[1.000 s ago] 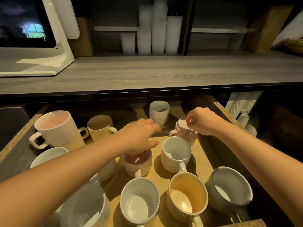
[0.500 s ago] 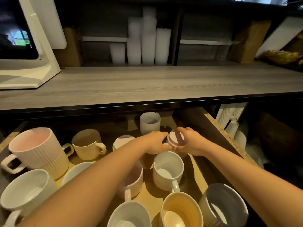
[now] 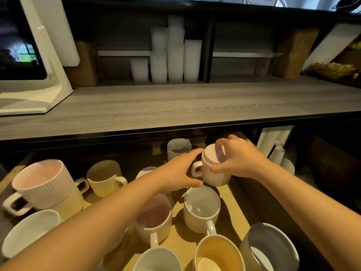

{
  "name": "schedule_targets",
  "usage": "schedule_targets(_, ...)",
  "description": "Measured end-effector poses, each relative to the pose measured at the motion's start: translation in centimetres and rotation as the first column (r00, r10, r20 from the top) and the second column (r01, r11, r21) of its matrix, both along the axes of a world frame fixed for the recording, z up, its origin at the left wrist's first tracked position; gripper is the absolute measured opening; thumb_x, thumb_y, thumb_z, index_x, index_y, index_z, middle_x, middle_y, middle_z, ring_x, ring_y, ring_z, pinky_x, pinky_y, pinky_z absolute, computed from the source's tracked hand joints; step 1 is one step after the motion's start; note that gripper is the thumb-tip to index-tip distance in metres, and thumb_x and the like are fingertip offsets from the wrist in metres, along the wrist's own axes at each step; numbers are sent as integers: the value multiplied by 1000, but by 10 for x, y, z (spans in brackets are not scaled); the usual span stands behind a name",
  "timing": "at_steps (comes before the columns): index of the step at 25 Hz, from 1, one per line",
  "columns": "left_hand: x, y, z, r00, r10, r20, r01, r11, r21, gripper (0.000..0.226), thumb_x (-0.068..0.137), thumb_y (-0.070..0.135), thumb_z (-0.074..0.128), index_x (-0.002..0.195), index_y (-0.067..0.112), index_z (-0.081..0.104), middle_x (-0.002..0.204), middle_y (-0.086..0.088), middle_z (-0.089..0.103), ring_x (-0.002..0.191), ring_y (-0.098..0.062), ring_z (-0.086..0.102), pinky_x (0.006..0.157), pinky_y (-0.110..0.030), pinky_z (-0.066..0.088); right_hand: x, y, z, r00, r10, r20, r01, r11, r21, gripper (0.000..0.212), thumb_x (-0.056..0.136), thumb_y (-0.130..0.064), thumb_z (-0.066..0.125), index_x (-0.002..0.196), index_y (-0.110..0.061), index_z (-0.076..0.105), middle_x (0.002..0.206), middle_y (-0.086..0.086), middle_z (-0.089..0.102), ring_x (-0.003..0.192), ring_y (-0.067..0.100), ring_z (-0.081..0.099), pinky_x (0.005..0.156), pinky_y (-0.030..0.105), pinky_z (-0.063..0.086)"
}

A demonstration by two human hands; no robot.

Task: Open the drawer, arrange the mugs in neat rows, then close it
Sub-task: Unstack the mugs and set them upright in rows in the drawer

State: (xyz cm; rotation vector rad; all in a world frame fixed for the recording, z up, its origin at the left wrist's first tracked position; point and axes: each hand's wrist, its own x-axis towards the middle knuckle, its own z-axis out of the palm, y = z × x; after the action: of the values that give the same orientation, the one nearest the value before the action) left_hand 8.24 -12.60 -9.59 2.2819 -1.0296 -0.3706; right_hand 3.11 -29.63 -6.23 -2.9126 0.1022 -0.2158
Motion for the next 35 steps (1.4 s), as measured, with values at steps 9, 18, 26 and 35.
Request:
schedule_targets(9, -30, 44, 0, 986, 145, -83, -166, 916, -366, 67, 73, 25, 77, 124, 41, 36, 119, 22, 46, 110, 4, 47, 79, -9, 45, -13, 16, 26, 975, 219, 38, -213, 874, 437, 64, 69, -45, 76, 123, -25, 50, 111, -6, 55, 91, 7, 55, 64, 15, 49)
schedule_targets(18, -31, 57, 5, 975, 217, -43, -213, 870, -445, 72, 64, 25, 84, 121, 37, 42, 116, 17, 53, 107, -2, 53, 81, -15, 46, -18, 9, 22, 882, 464, -81, -279, 653, 704, 52, 70, -40, 66, 117, -40, 46, 119, -12, 56, 107, 7, 58, 84, 21, 52)
schedule_targets(26, -25, 48, 36, 988, 157, -9, -150, 920, -361, 71, 64, 24, 83, 122, 32, 43, 114, 18, 50, 103, 0, 50, 71, -4, 45, -18, 9, 29, 842, 538, -41, -399, 671, 625, 42, 74, -45, 66, 115, -42, 54, 113, -13, 63, 104, 0, 59, 87, 14, 49)
schedule_targets(35, -20, 29, 44, 995, 103, -6, -100, 947, -304, 91, 63, 28, 83, 137, 30, 29, 122, 13, 46, 111, -3, 46, 79, -8, 39, -17, 11, 28, 906, 412, -99, -323, 823, 466, 105, 70, -21, 81, 147, -37, 11, 137, -12, 40, 124, 9, 42, 104, 30, 40)
